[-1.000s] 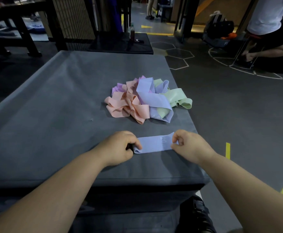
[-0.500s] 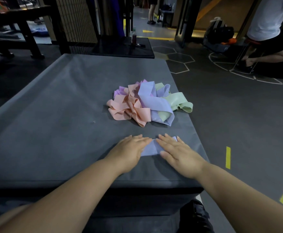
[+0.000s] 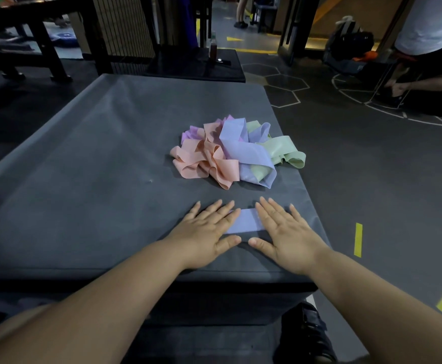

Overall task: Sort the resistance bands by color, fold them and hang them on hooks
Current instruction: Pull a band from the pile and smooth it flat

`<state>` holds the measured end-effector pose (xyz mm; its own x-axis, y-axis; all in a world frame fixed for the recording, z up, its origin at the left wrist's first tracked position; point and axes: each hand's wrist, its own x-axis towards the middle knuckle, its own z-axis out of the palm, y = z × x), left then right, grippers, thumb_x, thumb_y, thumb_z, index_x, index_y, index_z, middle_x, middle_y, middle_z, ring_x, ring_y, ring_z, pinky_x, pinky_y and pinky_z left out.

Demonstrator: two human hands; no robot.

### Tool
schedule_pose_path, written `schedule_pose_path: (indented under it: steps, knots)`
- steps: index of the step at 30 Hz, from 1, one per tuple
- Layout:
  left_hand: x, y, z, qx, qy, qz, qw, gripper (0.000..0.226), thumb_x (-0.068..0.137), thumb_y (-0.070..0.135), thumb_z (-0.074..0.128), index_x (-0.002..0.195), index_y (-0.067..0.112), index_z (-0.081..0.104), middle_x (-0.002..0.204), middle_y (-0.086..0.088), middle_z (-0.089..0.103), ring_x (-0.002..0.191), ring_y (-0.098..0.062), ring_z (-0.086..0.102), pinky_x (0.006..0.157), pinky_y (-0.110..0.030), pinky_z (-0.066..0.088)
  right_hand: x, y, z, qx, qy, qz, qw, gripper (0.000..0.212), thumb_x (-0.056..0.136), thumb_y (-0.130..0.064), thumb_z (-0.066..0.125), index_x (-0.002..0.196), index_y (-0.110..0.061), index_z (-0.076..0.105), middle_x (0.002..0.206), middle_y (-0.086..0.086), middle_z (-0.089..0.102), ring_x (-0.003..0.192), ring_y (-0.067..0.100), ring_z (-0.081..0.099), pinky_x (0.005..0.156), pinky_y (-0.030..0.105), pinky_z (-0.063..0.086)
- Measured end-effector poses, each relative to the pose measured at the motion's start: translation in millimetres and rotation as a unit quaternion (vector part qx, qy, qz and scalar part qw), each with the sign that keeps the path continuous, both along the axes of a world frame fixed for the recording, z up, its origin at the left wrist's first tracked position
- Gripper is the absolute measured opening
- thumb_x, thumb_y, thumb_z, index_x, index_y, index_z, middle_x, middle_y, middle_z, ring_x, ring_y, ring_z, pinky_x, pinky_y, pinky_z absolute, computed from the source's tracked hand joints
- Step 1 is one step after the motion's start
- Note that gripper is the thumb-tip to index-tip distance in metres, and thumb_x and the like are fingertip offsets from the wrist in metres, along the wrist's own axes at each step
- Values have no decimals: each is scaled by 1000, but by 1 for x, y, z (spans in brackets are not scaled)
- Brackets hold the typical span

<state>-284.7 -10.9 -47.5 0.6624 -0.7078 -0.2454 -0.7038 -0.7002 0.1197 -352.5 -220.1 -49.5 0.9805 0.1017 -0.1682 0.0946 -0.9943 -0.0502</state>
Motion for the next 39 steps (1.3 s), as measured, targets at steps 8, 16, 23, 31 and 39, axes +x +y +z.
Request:
schedule_pose_path:
  steps: [8, 16, 23, 31, 39]
  knots:
    - [2, -1, -3, 14, 7, -6, 1000, 65, 98, 60, 14, 152, 34, -14, 158, 13, -24, 145, -7, -25, 118, -46, -16, 2, -4, -5, 22, 8, -10, 1000, 121, 54, -88, -29, 155, -24, -11, 153, -14, -24, 139, -2, -24, 121, 40, -12]
    - [0, 1, -2, 3, 1, 1, 1000, 66, 98, 60, 15, 147, 36, -23, 154, 12, -32, 143, -7, -28, 118, -45, -18, 0, -8, -6, 36, -1, -24, 999, 110, 64, -84, -23, 154, -22, -14, 159, -10, -22, 143, 2, -23, 121, 35, -13]
    - [-2, 1, -1, 24, 2, 9, 1000, 70, 97, 62, 13, 150, 31, -21, 155, 10, -31, 143, -6, -28, 118, -47, -17, 0, -8, -5, 1, 4, -28, 1000, 113, 61, -85, -25, 154, -20, -15, 154, -9, -27, 140, 4, -27, 121, 40, -12]
    - [-3, 2, 0, 14, 21, 12, 1000, 68, 98, 61, 14, 150, 34, -19, 157, 12, -28, 143, -5, -26, 117, -47, -18, -3, -4, -2, 21, 15, -51, 998, 103, 69, -79, -14, 155, -23, -10, 161, -7, -21, 146, 9, -22, 121, 41, -12]
    - [-3, 13, 0, 18, 24, 27, 999, 67, 99, 59, 16, 151, 33, -18, 155, 14, -29, 143, -4, -26, 118, -45, -18, -3, -9, -2, 23, 6, -69, 997, 105, 66, -81, -17, 155, -26, -10, 162, -11, -15, 145, 6, -22, 121, 41, -10]
